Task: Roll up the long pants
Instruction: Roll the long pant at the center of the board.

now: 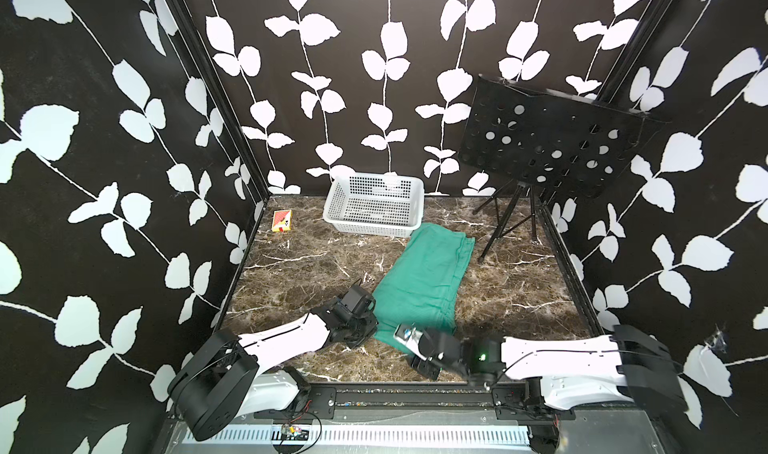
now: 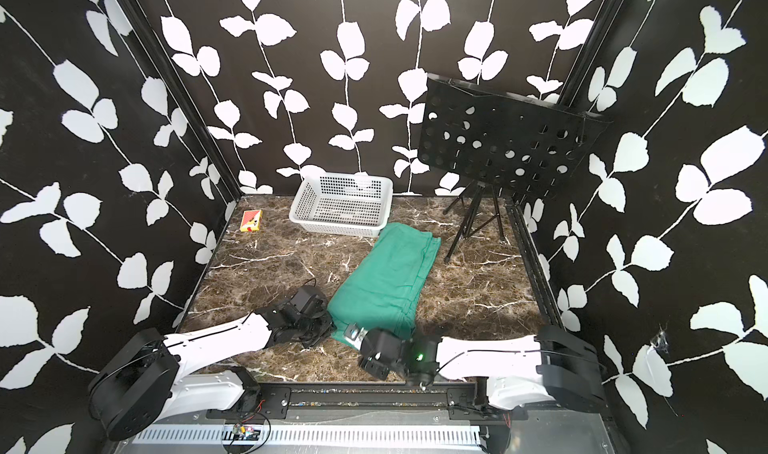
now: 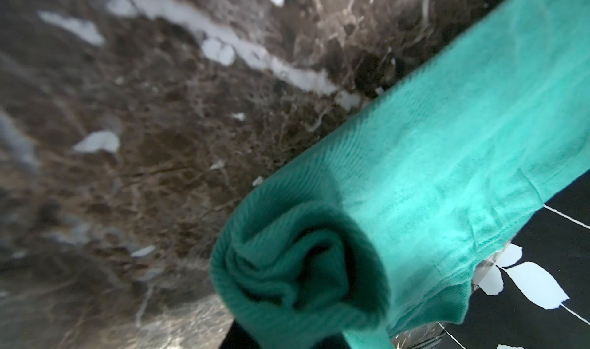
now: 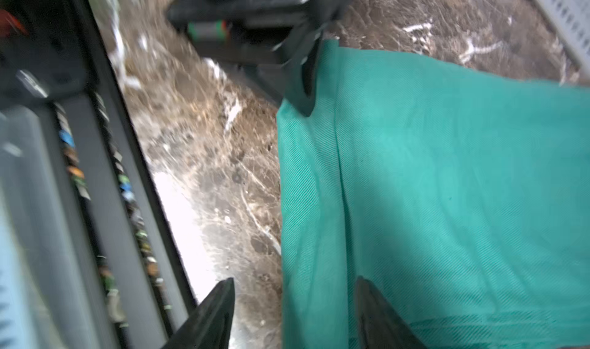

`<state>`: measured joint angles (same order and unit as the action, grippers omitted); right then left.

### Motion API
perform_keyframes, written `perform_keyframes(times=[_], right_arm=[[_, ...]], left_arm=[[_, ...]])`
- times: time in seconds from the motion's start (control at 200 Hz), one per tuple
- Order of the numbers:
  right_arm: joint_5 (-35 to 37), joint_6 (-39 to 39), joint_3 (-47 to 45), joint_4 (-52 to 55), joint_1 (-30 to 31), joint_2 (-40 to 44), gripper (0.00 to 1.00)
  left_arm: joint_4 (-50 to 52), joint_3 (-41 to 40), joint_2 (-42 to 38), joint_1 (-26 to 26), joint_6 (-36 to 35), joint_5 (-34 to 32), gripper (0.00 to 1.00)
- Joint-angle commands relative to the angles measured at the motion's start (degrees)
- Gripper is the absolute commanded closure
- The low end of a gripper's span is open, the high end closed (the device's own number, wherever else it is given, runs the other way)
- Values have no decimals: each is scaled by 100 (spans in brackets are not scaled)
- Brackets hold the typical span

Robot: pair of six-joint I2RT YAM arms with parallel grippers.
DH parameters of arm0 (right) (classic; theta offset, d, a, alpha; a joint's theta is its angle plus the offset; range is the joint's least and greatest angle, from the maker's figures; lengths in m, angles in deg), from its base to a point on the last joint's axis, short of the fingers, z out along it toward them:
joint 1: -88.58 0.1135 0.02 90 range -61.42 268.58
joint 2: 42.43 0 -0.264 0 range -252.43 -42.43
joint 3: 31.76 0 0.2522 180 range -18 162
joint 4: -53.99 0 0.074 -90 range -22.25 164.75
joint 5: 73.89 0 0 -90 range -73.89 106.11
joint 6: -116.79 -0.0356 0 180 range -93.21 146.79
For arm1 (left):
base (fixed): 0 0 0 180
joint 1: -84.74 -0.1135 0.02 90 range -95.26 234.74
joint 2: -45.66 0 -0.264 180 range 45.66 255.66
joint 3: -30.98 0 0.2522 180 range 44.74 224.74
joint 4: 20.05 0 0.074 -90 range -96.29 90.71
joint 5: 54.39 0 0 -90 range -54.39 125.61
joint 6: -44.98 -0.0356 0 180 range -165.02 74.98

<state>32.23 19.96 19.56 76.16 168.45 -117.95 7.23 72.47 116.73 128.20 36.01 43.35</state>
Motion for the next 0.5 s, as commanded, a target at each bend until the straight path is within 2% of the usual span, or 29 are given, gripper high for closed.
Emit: perform_keyframes(times=[0.0, 0.115, 0.23, 0.365, 0.455, 0.495], right_arm=[[1438, 1098, 365, 87, 374, -740, 38], [2271, 1248, 572, -41, 632, -1444, 41], [2851, 973, 620, -14, 660, -1777, 49], [2881, 568, 547, 107, 660, -1783, 80], [2635, 187, 425, 239, 647, -1658, 95], [2416, -34, 367, 321, 616, -1340, 100]], left_arm=[[414, 115, 119, 2, 1, 23, 85], [516, 236, 184, 4, -70, 33, 85], [594, 301, 205, -3, -107, 39, 85], [740, 338, 153, -1, -74, 1, 83], [837, 454, -5, 2, -145, -81, 77], [983, 572, -79, 0, -245, -98, 72]])
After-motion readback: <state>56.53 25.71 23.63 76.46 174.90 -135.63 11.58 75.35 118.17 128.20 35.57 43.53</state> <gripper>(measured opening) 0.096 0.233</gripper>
